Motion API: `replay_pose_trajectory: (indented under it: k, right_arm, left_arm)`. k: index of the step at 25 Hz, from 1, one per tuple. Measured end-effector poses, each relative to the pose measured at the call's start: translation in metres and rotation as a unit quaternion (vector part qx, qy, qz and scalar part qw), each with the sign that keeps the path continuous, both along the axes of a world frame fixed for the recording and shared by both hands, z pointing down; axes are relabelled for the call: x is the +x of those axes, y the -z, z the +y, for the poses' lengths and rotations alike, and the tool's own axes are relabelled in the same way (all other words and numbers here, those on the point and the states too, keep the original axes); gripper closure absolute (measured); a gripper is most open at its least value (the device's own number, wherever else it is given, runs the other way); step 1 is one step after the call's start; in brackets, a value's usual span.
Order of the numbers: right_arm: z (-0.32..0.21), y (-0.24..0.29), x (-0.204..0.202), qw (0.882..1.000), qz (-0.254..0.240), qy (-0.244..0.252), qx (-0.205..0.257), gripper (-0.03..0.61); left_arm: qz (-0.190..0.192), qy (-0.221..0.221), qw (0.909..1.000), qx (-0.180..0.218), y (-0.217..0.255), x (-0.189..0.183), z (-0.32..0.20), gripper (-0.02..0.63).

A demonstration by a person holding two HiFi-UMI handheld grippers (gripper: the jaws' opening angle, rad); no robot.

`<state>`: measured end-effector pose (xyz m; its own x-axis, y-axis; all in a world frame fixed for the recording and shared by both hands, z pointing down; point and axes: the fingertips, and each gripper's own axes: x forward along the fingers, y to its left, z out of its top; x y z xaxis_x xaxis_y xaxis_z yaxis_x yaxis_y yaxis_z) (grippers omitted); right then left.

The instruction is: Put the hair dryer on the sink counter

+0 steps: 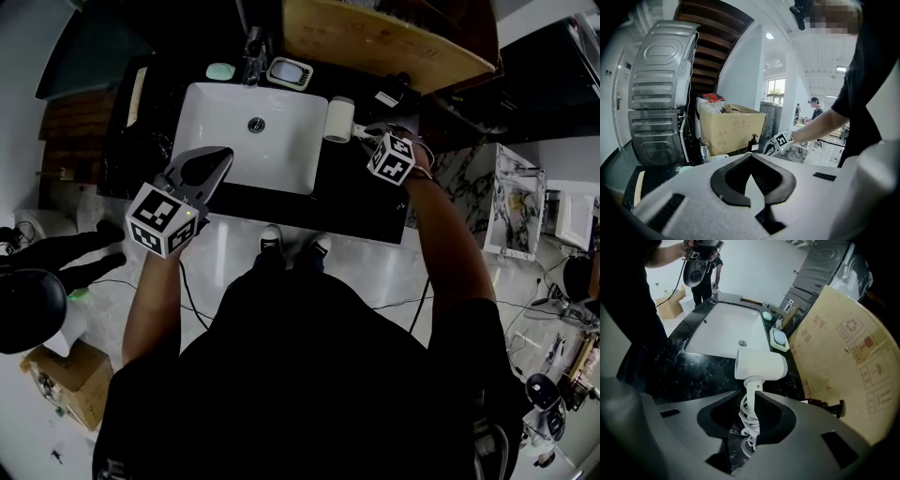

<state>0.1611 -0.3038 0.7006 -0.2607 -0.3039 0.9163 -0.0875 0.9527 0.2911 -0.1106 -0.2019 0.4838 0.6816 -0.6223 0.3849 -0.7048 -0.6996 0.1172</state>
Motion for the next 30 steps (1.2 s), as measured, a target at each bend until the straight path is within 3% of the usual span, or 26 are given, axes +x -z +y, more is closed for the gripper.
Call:
replay_pose_trajectory:
  k: [13, 30]
  right_arm:
    - [0.024, 0.032, 0.015, 0.998, -0.02, -0.033, 0.039, 0.546]
    - [0.046, 0.093, 0.046, 0.988, -0.061, -0.096, 0.108, 0.569]
  left_arm:
    - [-0.003, -0.031, 0.9993, 0.023, 0.02, 0.018, 0.017, 0.6]
    - [-0.005, -0.059, 0.9966, 0.057, 0.054, 0.036, 0.027, 0.6]
